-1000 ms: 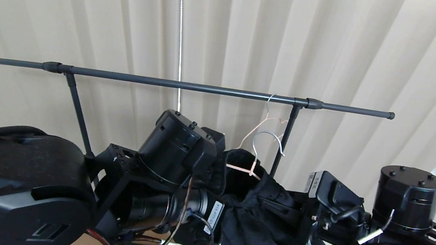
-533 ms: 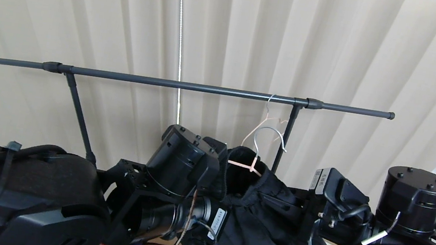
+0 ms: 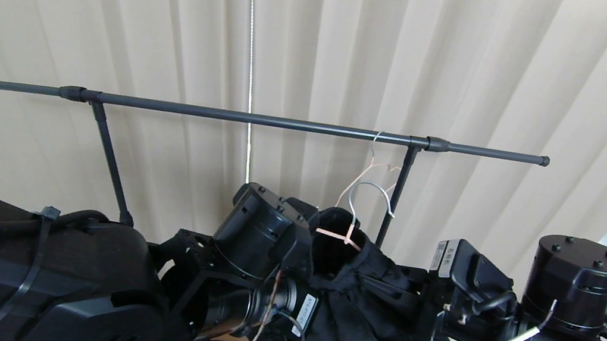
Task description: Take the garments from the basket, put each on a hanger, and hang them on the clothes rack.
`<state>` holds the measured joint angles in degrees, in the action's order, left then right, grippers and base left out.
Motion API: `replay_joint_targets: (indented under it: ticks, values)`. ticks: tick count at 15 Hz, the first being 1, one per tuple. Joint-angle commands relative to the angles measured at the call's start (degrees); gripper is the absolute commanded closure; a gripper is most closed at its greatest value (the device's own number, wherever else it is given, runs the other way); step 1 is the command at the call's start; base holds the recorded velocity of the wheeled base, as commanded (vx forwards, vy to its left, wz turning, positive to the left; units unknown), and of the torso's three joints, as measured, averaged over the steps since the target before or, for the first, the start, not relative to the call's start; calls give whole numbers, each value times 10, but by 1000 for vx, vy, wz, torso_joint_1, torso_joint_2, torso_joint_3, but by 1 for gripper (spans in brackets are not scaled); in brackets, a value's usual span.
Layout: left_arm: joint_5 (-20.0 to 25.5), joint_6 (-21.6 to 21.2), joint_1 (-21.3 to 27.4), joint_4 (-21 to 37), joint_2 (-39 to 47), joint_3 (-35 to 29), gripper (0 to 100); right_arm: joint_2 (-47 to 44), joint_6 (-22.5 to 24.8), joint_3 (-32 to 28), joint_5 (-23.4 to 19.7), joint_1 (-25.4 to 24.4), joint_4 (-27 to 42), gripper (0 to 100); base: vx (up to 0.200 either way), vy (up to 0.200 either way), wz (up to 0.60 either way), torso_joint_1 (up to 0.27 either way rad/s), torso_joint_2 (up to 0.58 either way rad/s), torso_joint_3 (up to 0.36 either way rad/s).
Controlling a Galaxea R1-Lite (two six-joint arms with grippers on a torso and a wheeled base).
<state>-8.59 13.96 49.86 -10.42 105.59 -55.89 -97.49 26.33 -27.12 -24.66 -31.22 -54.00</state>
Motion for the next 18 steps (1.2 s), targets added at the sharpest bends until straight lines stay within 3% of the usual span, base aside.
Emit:
replay_joint_targets:
  ticks: [1, 4, 9, 12, 16, 18]
  values:
    - [-1, 0, 0, 0, 0, 0, 0, 0, 0, 2, 0, -1, -8, 100, 0, 0, 0, 0, 0, 0]
    - [-30, -5, 2, 0, -30, 19, 0, -6, 0, 7, 0, -1, -28, 100, 0, 0, 0, 0, 0, 0]
    - [-34, -10, 2, 0, -137, 82, 0, -20, 0, 3, -1, 1, -29, 100, 0, 0, 0, 0, 0, 0]
    - [-34, -24, -3, 1, -202, 110, 0, -24, 0, 3, -30, 12, -32, 100, 0, 0, 0, 0, 0, 0]
    - [-33, -75, -32, 1, -262, 139, 0, -37, -1, 2, -64, 30, -33, 100, 0, 0, 0, 0, 0, 0]
    - [18, -160, -147, 6, -302, 142, 0, -45, -1, 2, -134, 59, -33, 100, 0, 0, 0, 0, 0, 0]
